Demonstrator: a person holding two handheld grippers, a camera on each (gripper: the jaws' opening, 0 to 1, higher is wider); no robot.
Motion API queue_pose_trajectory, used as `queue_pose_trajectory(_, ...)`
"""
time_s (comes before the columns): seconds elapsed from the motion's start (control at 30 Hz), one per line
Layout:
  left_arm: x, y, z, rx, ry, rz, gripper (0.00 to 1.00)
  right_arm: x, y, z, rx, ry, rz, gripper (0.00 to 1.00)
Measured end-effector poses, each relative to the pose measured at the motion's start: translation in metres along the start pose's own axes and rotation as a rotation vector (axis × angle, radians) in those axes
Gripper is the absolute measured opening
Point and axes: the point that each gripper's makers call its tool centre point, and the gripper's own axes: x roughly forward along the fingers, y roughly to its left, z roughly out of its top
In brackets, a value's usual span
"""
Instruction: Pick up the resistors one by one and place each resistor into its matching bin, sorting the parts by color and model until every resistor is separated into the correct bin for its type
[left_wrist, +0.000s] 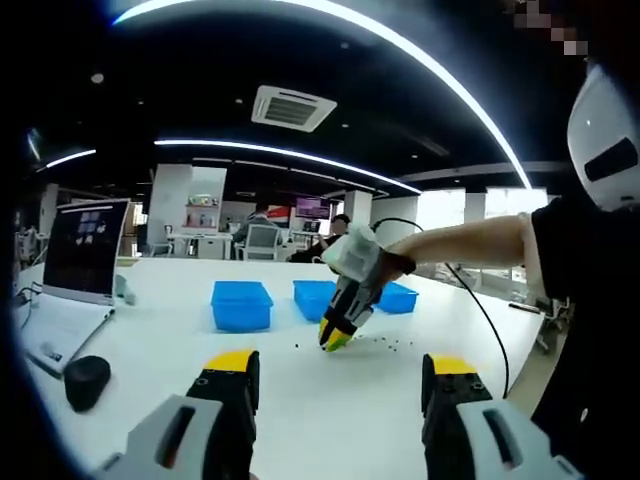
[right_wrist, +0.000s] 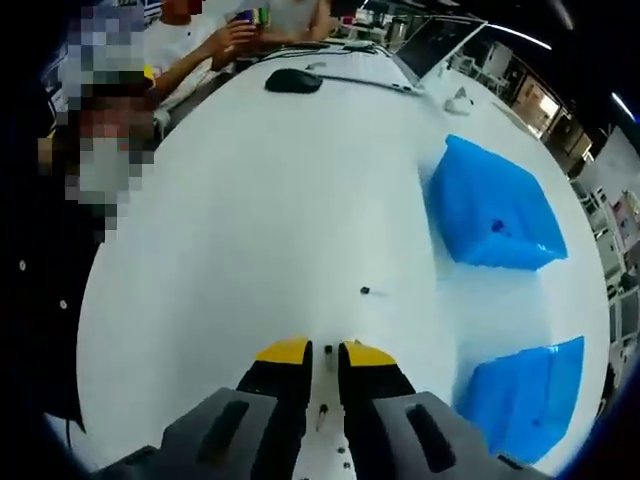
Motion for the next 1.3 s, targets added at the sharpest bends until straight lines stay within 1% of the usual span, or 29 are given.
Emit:
queue_pose_trajectory(0.07,0.000,0.001,0.000,0.000,-0.001,0.000,0.67,-0.001,-0.002,0.001,0.025,-0.007,0.006,0.10)
queue_pose_trajectory(0.13,0.001,0.001,0.000,0.000,-0.001,0.000,0.67,0.000,-0.003,0.000,0.027,-0.007,-0.001,0.06)
queue_pose_trajectory(0.23,0.001,0.002,0.000,-0.002,-0.002,0.001,0.67,-0.001,-0.004,-0.001,0.048,-0.013,0.001,0.05)
queue_pose_trajectory(0.37,0.001,0.001,0.001,0.000,-0.007,0.000,0.67,-0.002,-0.002,-0.001,0.044,-0.018,-0.006,0.05)
queue_pose_trajectory(0.43,0.001,0.001,0.002,0.001,-0.008,0.001,0.67,-0.007,-0.001,0.000,0.052,-0.040,-0.018,0.05)
queue_pose_trajectory(0.53,0.002,0.001,0.003,0.002,-0.011,0.000,0.67,-0.025,-0.002,0.011,0.105,-0.135,-0.052,0.05)
queue_pose_trajectory(0.57,0.002,0.000,0.004,0.002,-0.012,-0.001,0.67,-0.028,-0.002,0.011,0.113,-0.146,-0.056,0.05)
queue_pose_trajectory(0.6,0.003,0.000,0.005,0.004,-0.016,-0.003,0.67,-0.040,-0.002,0.015,0.146,-0.205,-0.074,0.05)
queue_pose_trajectory(0.67,0.005,0.000,0.007,0.005,-0.021,-0.005,0.67,-0.060,-0.001,0.017,0.192,-0.283,-0.100,0.05)
queue_pose_trajectory(0.73,0.007,-0.001,0.009,0.007,-0.024,-0.009,0.67,-0.082,0.002,0.017,0.246,-0.372,-0.132,0.05)
queue_pose_trajectory(0.77,0.009,-0.002,0.011,0.009,-0.027,-0.012,0.67,-0.098,0.003,0.015,0.290,-0.442,-0.164,0.05)
queue_pose_trajectory(0.8,0.010,-0.003,0.011,0.010,-0.028,-0.014,0.67,-0.106,0.004,0.015,0.311,-0.476,-0.178,0.05)
queue_pose_trajectory(0.83,0.012,-0.004,0.013,0.013,-0.029,-0.019,0.67,-0.123,0.007,0.011,0.347,-0.542,-0.210,0.05)
queue_pose_trajectory(0.87,0.013,-0.005,0.014,0.014,-0.030,-0.021,0.67,-0.131,0.007,0.009,0.368,-0.577,-0.238,0.05)
queue_pose_trajectory(0.9,0.015,-0.007,0.015,0.017,-0.031,-0.026,0.67,-0.148,0.011,0.003,0.394,-0.637,-0.285,0.05)
queue_pose_trajectory(0.97,0.017,-0.009,0.017,0.021,-0.033,-0.032,0.67,-0.168,0.017,-0.005,0.427,-0.708,-0.364,0.05)
queue_pose_trajectory(1.0,0.018,-0.009,0.017,0.022,-0.033,-0.033,0.67,-0.172,0.018,-0.007,0.430,-0.723,-0.380,0.05)
queue_pose_trajectory(1.07,0.021,-0.012,0.020,0.026,-0.037,-0.039,0.67,-0.199,0.031,-0.024,0.460,-0.808,-0.513,0.05)
queue_pose_trajectory(1.1,0.022,-0.013,0.020,0.028,-0.036,-0.041,0.67,-0.208,0.037,-0.032,0.469,-0.828,-0.573,0.05)
queue_pose_trajectory(1.13,0.023,-0.014,0.021,0.030,-0.034,-0.045,0.67,-0.219,0.045,-0.040,0.474,-0.864,-0.635,0.05)
queue_pose_trajectory(1.23,0.024,-0.017,0.022,0.033,-0.031,-0.052,0.67,-0.245,0.063,-0.055,0.539,-0.986,-0.779,0.05)
queue_pose_trajectory(1.3,0.024,-0.018,0.022,0.037,-0.030,-0.053,0.67,-0.258,0.070,-0.069,0.566,-1.003,-0.911,0.05)
